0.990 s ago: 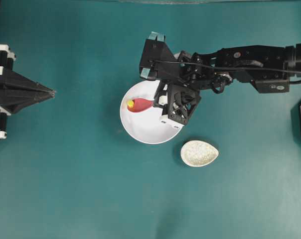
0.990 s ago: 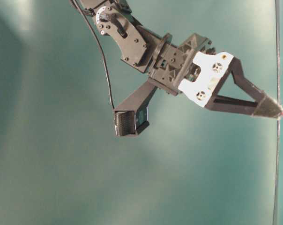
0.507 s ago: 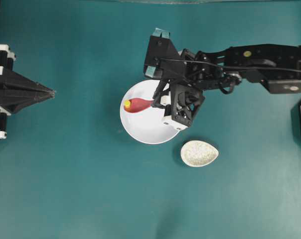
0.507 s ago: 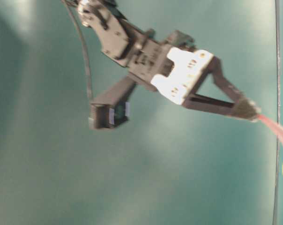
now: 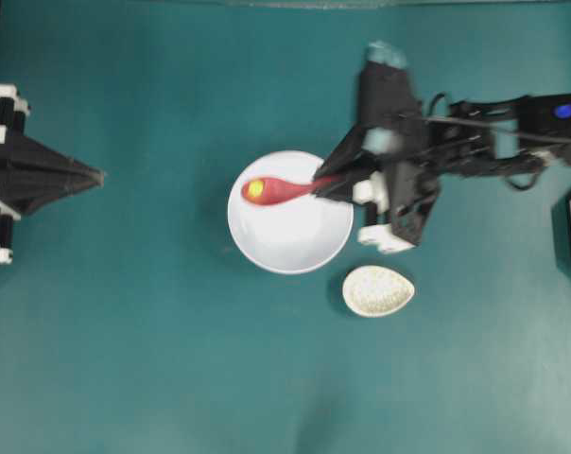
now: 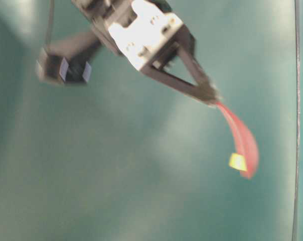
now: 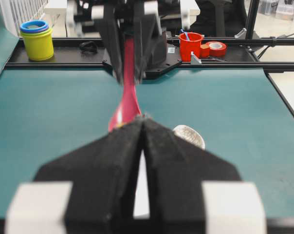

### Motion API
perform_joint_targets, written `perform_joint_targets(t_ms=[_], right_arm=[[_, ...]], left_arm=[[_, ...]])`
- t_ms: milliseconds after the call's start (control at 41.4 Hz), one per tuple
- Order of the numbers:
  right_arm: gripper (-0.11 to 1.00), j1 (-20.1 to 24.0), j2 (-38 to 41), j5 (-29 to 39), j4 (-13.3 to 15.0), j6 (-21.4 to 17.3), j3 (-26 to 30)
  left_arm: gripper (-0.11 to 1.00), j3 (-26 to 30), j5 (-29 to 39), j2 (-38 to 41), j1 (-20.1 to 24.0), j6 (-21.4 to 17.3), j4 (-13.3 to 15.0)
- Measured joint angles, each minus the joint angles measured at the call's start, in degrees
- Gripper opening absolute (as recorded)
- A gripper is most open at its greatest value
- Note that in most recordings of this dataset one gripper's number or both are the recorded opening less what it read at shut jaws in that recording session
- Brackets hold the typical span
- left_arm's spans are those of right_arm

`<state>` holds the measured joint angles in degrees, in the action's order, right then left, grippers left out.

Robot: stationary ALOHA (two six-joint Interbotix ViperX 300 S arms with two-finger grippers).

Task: Scoop the yellow hexagonal prism block from the bowl with a spoon using the right arm.
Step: 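Raise the spoon carrying the yellow block up out of the bowl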

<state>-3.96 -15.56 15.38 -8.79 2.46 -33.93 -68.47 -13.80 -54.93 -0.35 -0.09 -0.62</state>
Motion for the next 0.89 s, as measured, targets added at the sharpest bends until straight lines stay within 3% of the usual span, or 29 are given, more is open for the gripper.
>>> perform_joint_targets(t_ms=[193,314,893], right_arm=[[0.23,0.4,-7.6,-9.5,3.5,1.1,-6.0],[0.23,0.4,-10.3,-13.8,4.2,1.2,-7.8],[0.23,0.4,-10.8,-13.5,5.0,1.3,-8.2]], left_arm=[[0.00,0.0,0.0,0.0,0.0,0.0,0.0],[0.00,-0.1,0.0,0.0,0.1,0.0,-0.1],[0.00,-0.1,0.0,0.0,0.0,0.0,-0.1]])
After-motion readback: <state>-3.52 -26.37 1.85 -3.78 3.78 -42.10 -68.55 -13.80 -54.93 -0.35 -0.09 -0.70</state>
